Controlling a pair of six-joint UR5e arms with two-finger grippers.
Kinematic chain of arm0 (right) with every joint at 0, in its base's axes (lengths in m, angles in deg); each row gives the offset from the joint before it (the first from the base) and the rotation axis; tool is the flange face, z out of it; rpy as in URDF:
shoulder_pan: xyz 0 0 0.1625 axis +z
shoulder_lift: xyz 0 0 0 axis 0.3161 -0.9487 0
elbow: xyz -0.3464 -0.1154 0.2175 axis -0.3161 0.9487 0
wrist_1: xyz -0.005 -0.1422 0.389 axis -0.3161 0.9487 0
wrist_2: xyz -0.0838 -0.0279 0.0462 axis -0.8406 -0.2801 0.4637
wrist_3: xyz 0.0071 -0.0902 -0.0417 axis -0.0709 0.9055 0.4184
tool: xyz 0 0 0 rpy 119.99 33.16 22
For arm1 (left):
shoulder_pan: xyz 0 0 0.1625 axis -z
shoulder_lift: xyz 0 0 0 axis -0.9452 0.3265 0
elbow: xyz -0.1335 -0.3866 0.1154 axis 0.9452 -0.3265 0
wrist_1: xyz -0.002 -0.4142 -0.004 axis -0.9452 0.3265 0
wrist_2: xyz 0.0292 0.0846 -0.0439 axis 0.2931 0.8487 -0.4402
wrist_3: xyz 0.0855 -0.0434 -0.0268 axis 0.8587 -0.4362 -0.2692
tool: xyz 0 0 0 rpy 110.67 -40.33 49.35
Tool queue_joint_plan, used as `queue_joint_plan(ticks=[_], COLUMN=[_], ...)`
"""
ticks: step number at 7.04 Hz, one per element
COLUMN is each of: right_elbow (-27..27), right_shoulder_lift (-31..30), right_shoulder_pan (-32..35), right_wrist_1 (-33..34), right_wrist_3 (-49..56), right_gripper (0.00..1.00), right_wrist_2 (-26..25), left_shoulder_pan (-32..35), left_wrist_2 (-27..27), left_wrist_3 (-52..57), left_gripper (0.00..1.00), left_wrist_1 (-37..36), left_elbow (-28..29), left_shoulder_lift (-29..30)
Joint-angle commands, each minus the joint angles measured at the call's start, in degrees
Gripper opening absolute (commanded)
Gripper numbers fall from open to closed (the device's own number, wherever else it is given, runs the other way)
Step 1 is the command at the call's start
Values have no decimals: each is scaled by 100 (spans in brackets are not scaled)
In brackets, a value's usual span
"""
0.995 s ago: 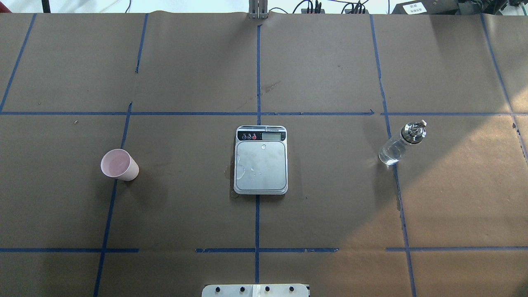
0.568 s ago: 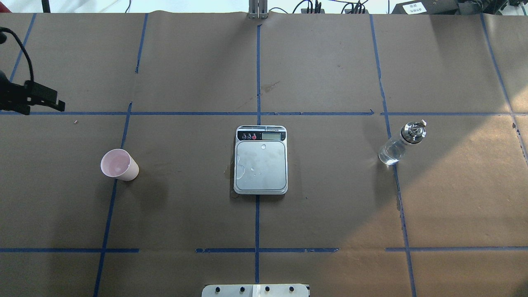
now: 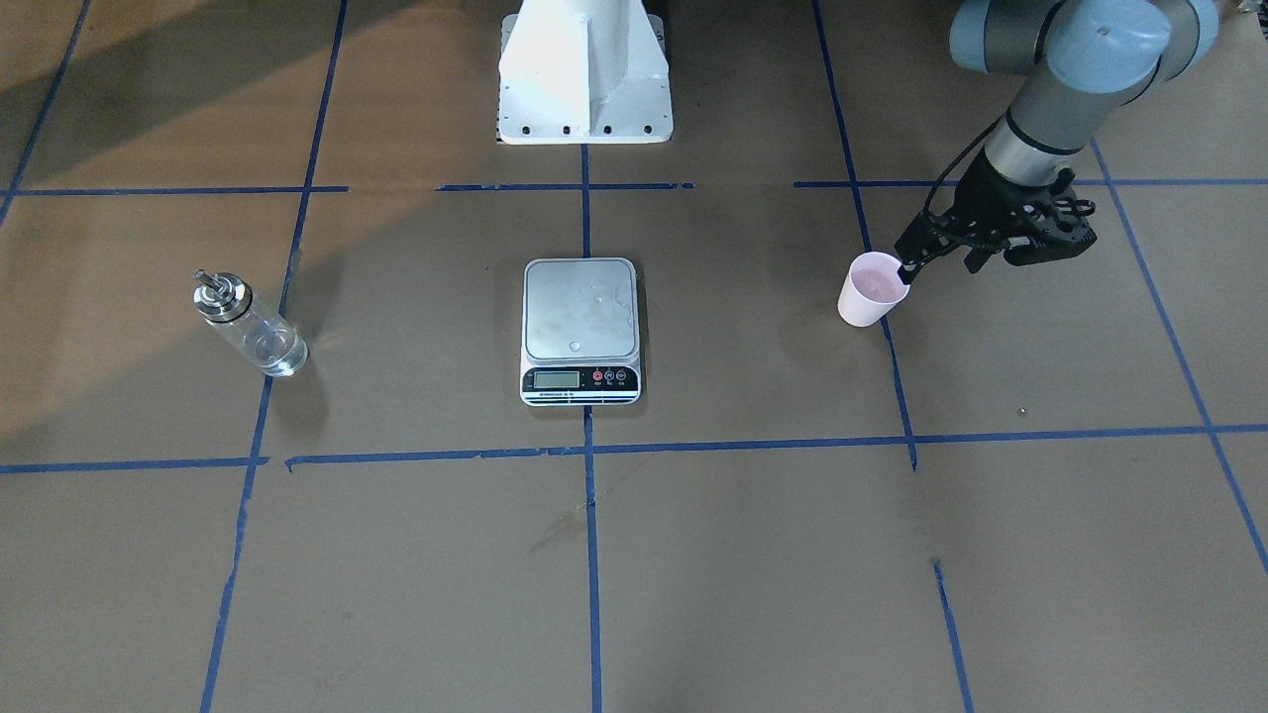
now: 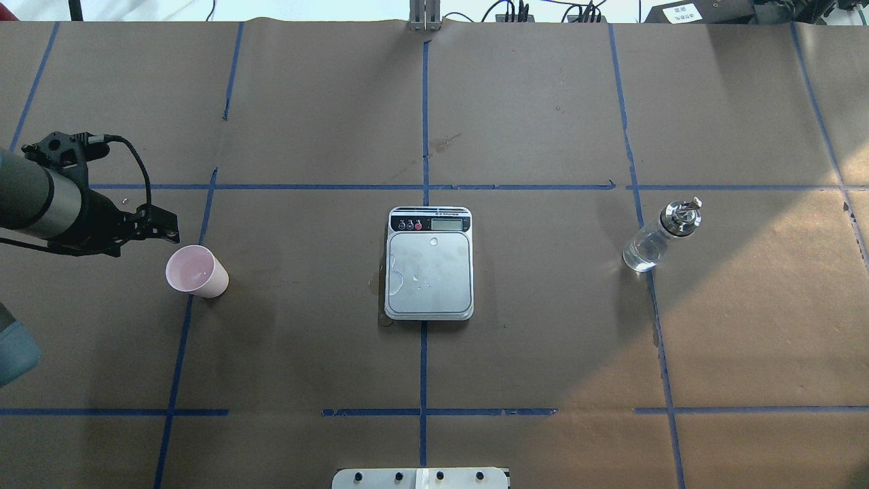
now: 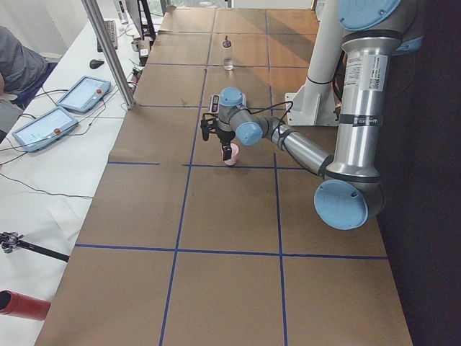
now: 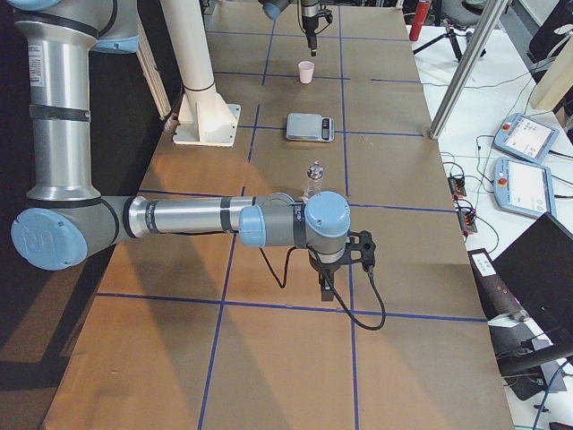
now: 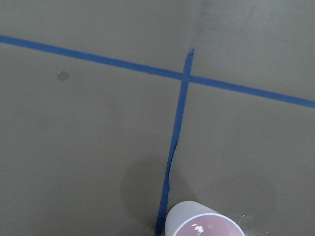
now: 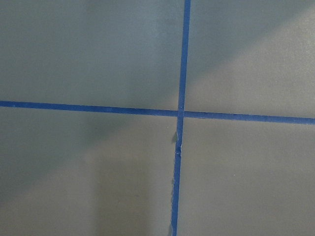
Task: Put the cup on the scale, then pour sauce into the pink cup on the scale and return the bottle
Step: 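Reach the left gripper down to the pink cup and close on it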
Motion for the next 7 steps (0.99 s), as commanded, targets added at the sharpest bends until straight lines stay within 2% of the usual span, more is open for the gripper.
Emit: queue_joint_plan(ticks=[1,6,7], right_elbow=[-3,-12,-12], right_shoulder_lift=[8,16,16], right_shoulder_pan=[0,0,0], right_wrist_1=[1,1,1], right_wrist_3=[-10,-2,-10], right_gripper=[100,100,100], right_wrist_2=[5,14,14], left_shoulder_pan=[-185,-528,-581], left_wrist_2=[92,39,30], left_wrist_3=[-55,-28,-37], left_gripper=[100,100,95], left_wrist_1=[416,408,400], left_elbow=[373,338,347], left_shoulder_lift=[-1,-1,-9])
